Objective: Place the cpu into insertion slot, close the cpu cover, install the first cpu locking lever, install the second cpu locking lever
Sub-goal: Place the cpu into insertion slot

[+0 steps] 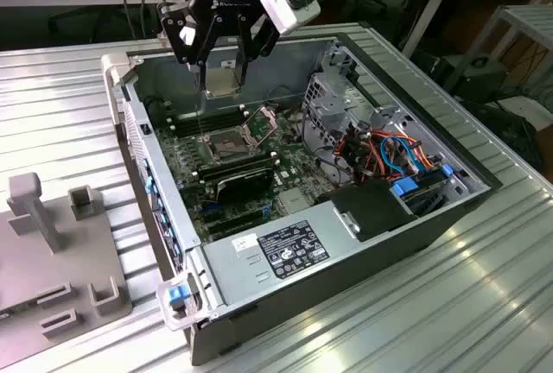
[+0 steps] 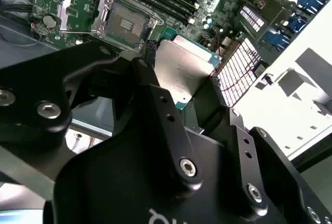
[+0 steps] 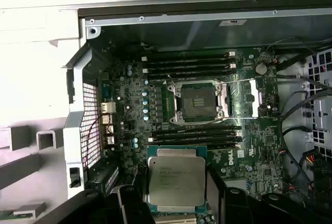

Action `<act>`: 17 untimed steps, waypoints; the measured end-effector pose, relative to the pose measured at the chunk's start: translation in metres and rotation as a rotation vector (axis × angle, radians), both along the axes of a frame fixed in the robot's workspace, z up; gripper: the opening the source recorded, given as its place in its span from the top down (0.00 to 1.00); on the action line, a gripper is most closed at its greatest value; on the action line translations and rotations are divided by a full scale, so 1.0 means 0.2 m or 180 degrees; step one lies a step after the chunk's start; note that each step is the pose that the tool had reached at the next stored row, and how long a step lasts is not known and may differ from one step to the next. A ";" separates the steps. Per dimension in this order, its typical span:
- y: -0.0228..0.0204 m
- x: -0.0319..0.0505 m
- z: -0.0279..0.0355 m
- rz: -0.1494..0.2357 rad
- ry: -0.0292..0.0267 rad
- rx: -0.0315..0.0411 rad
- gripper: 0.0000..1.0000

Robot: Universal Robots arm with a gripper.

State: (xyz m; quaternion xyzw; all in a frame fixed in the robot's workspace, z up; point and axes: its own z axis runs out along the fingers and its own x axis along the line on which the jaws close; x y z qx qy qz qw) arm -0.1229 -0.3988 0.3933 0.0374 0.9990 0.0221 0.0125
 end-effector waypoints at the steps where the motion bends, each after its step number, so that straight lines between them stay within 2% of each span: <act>1: 0.000 0.000 0.000 0.0000 0.0000 0.0000 0.46; 15: 0.002 0.009 0.000 0.0000 0.0000 0.0000 0.46; 16: 0.006 0.021 0.000 -0.0016 0.0000 0.0000 0.46; 17: 0.011 0.029 0.000 -0.0091 0.0000 0.0000 0.46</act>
